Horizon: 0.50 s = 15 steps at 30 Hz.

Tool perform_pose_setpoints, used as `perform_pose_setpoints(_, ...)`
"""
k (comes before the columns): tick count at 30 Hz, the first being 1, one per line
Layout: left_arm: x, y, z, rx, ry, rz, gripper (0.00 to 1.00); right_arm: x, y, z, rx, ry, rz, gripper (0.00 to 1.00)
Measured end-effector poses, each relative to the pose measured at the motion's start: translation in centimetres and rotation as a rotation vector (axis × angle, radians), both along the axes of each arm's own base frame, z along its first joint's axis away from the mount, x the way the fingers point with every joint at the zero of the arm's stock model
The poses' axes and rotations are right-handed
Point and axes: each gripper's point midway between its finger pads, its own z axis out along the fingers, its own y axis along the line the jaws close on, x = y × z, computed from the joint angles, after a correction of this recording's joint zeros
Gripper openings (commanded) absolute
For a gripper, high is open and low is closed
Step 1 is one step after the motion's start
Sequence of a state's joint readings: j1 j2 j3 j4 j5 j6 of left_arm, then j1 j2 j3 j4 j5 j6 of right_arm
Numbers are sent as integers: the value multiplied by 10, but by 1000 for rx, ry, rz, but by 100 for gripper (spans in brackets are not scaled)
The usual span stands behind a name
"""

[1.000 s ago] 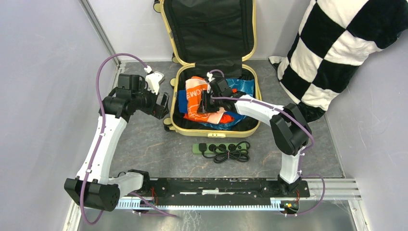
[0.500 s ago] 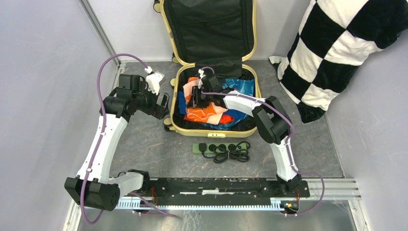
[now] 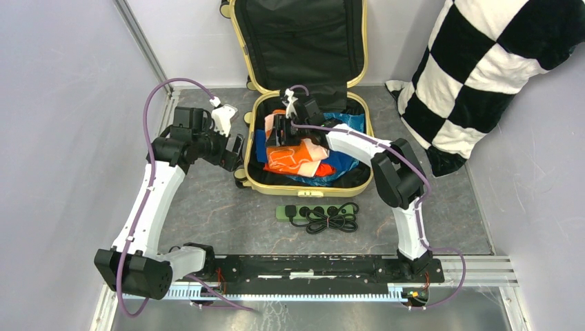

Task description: Pack the luggage

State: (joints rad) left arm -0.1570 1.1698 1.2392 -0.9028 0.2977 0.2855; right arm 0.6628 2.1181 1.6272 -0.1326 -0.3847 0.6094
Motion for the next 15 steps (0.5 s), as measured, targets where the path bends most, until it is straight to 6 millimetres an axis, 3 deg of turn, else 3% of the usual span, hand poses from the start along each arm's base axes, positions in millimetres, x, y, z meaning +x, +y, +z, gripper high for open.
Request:
perform_pose_setpoints(5,0,-1,0,-5,0,-4,100,18,-21,13,21,-16,-35,54)
perform_pose_setpoints(11,-2,-6,1,-28,5,-25,100,19,-47,-26,74,60,-83,52)
perform_pose_setpoints(15,-2,-6,1,-29,5,-25,100,22,-45,-21,127,67,-84,60)
